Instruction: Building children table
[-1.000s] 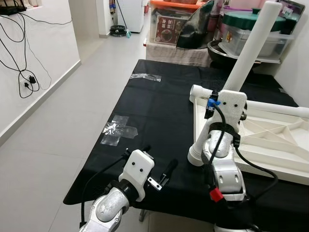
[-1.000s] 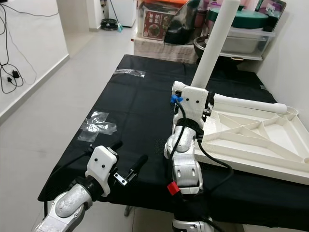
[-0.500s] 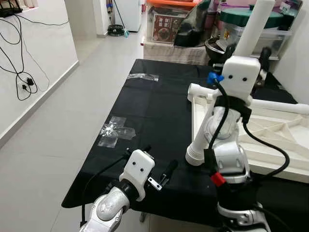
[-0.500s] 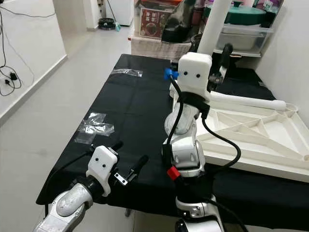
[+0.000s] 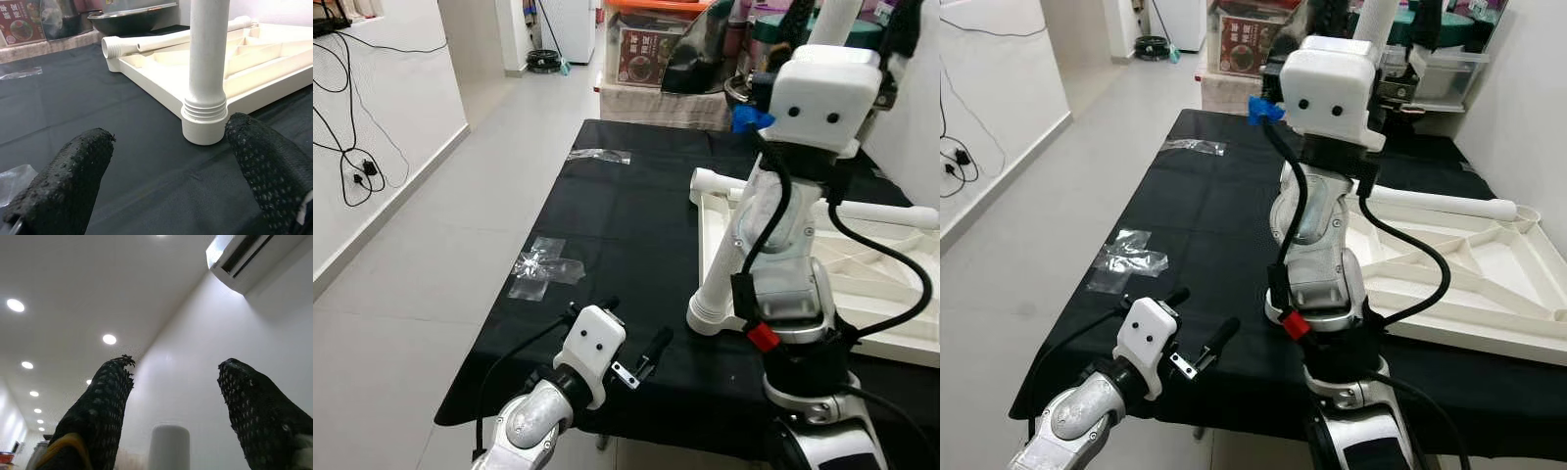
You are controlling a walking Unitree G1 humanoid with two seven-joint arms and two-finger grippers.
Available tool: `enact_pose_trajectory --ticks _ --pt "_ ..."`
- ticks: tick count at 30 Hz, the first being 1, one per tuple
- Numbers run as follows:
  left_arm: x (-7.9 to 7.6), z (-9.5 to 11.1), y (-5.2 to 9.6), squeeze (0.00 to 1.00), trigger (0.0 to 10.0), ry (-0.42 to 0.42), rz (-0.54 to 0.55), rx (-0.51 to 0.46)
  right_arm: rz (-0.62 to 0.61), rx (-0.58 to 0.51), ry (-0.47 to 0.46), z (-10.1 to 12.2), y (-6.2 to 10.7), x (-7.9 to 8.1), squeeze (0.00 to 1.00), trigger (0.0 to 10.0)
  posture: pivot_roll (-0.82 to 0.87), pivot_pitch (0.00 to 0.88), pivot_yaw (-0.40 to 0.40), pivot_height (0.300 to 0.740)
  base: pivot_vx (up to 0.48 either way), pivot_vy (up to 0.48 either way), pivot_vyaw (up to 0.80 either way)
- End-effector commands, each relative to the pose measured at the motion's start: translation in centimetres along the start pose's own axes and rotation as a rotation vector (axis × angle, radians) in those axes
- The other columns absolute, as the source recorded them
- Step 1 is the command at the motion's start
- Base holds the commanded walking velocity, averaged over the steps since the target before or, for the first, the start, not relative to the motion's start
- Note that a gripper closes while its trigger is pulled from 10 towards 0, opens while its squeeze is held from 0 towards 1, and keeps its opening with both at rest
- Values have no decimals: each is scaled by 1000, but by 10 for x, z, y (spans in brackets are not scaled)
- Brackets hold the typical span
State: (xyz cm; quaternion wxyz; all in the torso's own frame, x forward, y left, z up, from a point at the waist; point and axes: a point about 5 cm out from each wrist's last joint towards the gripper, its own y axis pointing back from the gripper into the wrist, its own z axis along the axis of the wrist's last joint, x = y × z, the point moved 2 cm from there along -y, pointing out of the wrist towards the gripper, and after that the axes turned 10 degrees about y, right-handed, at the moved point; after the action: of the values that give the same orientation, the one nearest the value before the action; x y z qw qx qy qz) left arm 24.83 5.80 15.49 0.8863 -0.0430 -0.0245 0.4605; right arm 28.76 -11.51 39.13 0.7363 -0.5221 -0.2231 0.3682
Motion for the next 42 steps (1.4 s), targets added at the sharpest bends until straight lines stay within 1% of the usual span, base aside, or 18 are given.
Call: enact_pose_trajectory --ticks 1,3,5,6,8,11,12,13,14,15,17,19,20,21,22,28,36,42 --pt "1 -3 1 0 10000 3 7 5 128 -15 -131 9 1 19 0 10000 74 44 -68 740 0 0 0" --pt "0 -5 3 0 10000 9 8 11 401 91 -382 9 18 56 0 10000 75 44 -72 740 0 0 0" --pt "0 -5 3 0 10000 9 8 11 401 91 -382 9 18 56 0 10000 75 44 -72 740 0 0 0" --pt "-1 -6 4 0 10000 14 4 17 505 152 -472 7 29 70 0 10000 77 40 -74 740 0 0 0" --pt "-1 -6 4 0 10000 14 4 17 505 152 -472 7 29 70 0 10000 77 40 -74 740 0 0 0" --pt "-4 -7 7 0 10000 23 -7 18 610 265 -553 -1 46 87 0 10000 82 41 -79 740 0 0 0" --pt "-5 -6 10 0 10000 28 -13 17 640 397 -606 -15 57 99 0 10000 81 41 -79 740 0 0 0" --pt "-5 -6 10 0 10000 28 -13 17 640 397 -606 -15 57 99 0 10000 81 41 -79 740 0 0 0" --pt "-6 -7 13 0 10000 36 -17 22 644 500 -615 -27 62 108 0 10000 74 41 -82 740 0 0 0" --pt "-7 -9 15 0 10000 43 -19 28 668 597 -593 -39 69 117 0 10000 78 41 -82 740 0 0 0" --pt "-7 -9 15 0 10000 43 -19 28 668 597 -593 -39 69 117 0 10000 78 41 -82 740 0 0 0" --pt "-9 -10 18 0 10000 50 -21 34 721 810 -556 -63 89 136 0 10000 83 45 -92 740 0 0 0" --pt "-9 -10 18 0 10000 50 -21 34 721 810 -556 -63 89 136 0 10000 83 45 -92 740 0 0 0" --pt "-10 -10 19 0 10000 51 -20 34 714 912 -581 -73 97 143 0 10000 87 49 -99 740 0 0 0" --pt "-10 -10 19 0 10000 51 -20 34 714 912 -581 -73 97 143 0 10000 87 49 -99 740 0 0 0" --pt "-15 -7 20 0 10000 61 -27 28 733 1186 -515 -90 133 165 0 10000 94 65 -116 740 0 0 0" --pt "-17 -5 20 0 10000 66 -32 24 671 1255 -412 -100 147 163 0 10000 91 75 -124 740 0 0 0" --pt "-18 -3 19 0 10000 66 -38 15 465 1332 -235 -137 162 131 0 10000 80 83 -121 740 0 0 0"
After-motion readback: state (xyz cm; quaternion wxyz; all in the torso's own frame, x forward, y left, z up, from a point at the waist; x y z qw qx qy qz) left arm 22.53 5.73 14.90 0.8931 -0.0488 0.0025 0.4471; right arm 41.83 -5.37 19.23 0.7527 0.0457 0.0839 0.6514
